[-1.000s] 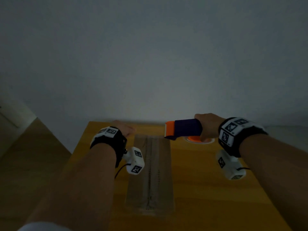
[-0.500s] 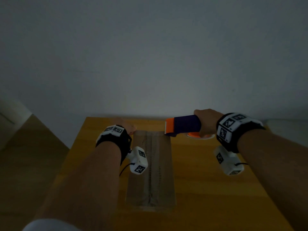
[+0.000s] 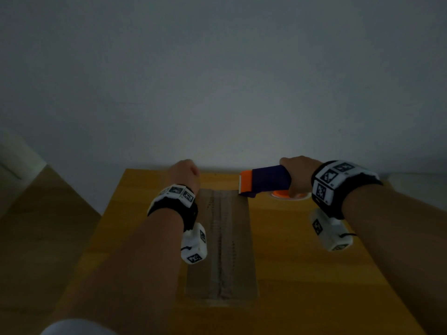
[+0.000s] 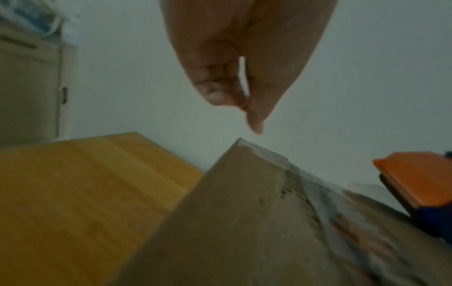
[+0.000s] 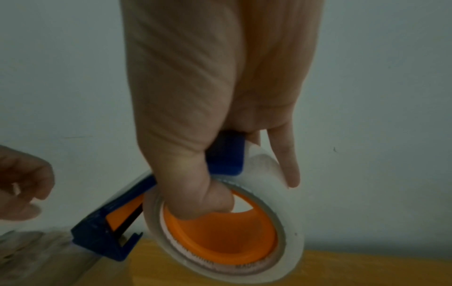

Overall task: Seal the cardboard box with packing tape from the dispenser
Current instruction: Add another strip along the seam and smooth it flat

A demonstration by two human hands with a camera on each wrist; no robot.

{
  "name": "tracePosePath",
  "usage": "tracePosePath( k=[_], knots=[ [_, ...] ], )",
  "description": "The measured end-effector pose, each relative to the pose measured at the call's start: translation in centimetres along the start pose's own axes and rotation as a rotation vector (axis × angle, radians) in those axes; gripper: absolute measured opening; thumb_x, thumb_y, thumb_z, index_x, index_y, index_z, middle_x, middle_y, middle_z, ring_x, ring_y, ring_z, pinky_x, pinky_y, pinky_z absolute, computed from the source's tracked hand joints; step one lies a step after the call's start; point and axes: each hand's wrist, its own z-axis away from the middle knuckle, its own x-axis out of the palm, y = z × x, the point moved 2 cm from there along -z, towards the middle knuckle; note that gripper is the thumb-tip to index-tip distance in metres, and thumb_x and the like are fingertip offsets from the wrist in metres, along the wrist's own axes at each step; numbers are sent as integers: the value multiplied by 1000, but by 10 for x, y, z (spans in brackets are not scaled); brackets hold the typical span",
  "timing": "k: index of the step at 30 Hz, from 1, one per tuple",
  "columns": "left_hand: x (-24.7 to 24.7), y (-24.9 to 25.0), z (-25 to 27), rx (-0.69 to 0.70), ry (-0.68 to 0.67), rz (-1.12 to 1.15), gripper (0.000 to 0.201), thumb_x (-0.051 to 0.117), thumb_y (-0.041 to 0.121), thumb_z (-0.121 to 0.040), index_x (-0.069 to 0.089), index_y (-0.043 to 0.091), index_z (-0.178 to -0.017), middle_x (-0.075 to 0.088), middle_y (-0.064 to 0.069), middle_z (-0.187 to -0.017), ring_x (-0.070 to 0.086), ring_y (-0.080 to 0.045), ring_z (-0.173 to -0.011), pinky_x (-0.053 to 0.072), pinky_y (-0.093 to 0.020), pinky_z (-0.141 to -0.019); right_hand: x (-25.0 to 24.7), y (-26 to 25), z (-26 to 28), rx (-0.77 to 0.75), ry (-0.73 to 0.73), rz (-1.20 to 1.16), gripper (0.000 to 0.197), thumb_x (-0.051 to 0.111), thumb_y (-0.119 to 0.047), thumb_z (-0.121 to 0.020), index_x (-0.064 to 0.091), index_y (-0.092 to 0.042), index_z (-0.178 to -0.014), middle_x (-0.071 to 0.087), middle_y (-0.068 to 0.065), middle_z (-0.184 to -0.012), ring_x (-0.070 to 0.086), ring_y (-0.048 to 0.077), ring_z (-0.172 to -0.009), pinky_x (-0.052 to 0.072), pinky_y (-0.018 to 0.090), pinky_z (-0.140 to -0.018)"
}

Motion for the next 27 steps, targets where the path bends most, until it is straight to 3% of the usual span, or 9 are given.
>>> tracePosePath(
  k=[3, 5, 10, 15, 19, 23, 27],
  knots=[
    [8, 19, 10, 222, -120, 82, 9, 75, 12, -78, 77, 7, -85, 76, -10, -94, 70, -24, -91, 56, -31, -86, 1, 0, -1, 0, 1, -1, 64, 73, -53, -70, 52, -17, -119, 61, 4, -102, 58, 22, -85, 45, 29, -71],
    [15, 26, 14, 244, -194, 105, 14, 76, 12, -77, 78, 5, -89, 76, -12, -97, 70, -23, -92, 53, -25, -83, 0, 1, -2, 0, 1, -7, 65, 73, -53, -70, 51, -17, -120, 60, 3, -99, 58, 22, -85, 45, 29, -71],
    [30, 17, 9, 209, -205, 181, 11, 75, 10, -78, 77, 6, -88, 75, -10, -95, 62, -15, -79, 51, -26, -79, 0, 4, -6, -16, -13, 11, 69, 73, -52, -72, 48, -15, -125, 61, 8, -116, 61, 28, -104, 46, 33, -80],
    [29, 15, 6, 130, -199, 217, 8, 78, 11, -74, 77, 9, -81, 73, -6, -83, 62, -15, -77, 55, -33, -84, 2, 9, -9, -9, -29, 17, 66, 76, -45, -72, 48, -16, -125, 61, 8, -117, 61, 28, -104, 47, 34, -81],
    [28, 19, 5, 101, -185, 205, 12, 78, 9, -74, 77, 6, -85, 75, -10, -91, 62, -15, -80, 51, -27, -80, -3, 12, -12, -25, -63, 108, 60, 73, -34, -77, 46, -12, -126, 61, 8, -112, 61, 26, -102, 47, 33, -81],
    [28, 19, 6, 86, -181, 177, 12, 77, 12, -76, 77, 7, -86, 71, -5, -85, 60, -13, -76, 47, -25, -76, -3, 12, -15, -1, -137, 258, 58, 72, -24, -79, 42, -9, -127, 61, 8, -111, 55, 19, -87, 44, 27, -72],
    [27, 22, 6, 85, -170, 179, 10, 77, 12, -76, 77, 5, -83, 70, -5, -81, 57, -11, -69, 49, -27, -75, -4, 29, -14, -16, -132, 278, 61, 74, -26, -78, 41, -11, -127, 60, 9, -120, 59, 21, -96, 46, 28, -76]
  ],
)
